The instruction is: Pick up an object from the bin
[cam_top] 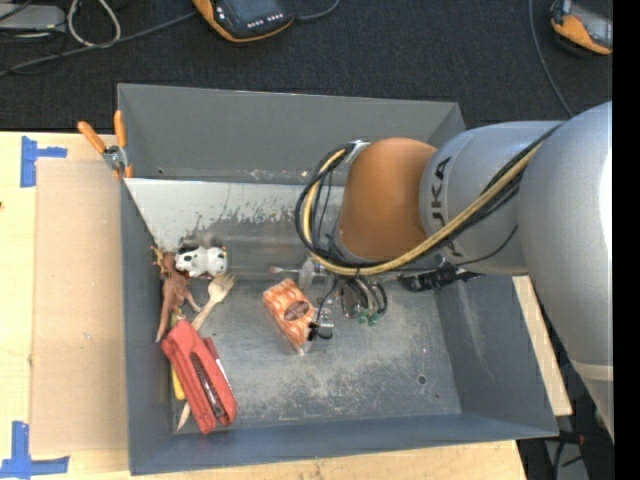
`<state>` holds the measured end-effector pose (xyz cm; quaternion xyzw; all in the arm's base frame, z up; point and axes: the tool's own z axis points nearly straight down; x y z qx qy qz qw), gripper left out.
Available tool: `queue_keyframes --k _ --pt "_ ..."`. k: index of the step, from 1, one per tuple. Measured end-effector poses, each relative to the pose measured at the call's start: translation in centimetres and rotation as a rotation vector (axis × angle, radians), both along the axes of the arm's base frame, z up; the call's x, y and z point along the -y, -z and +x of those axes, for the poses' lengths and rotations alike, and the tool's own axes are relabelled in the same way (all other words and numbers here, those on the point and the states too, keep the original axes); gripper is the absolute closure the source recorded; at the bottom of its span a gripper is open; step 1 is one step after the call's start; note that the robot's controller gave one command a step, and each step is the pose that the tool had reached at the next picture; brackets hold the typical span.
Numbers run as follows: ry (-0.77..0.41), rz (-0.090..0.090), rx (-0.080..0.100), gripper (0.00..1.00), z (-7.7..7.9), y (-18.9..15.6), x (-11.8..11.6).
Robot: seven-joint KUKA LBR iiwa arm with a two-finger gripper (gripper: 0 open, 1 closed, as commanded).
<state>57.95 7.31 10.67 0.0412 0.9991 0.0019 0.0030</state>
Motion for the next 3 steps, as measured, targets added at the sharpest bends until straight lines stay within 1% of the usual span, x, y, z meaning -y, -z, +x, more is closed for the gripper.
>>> queue_keyframes --k 1,2,3 --pt "0.11 0.0 -0.002 0.0 1.3 -2.9 -2.4" --pt "0.118 0.002 0.005 0.0 0.8 -1.6 -1.8" --pt "0.187 0.0 -0.004 0.0 0.1 1.0 -1.2"
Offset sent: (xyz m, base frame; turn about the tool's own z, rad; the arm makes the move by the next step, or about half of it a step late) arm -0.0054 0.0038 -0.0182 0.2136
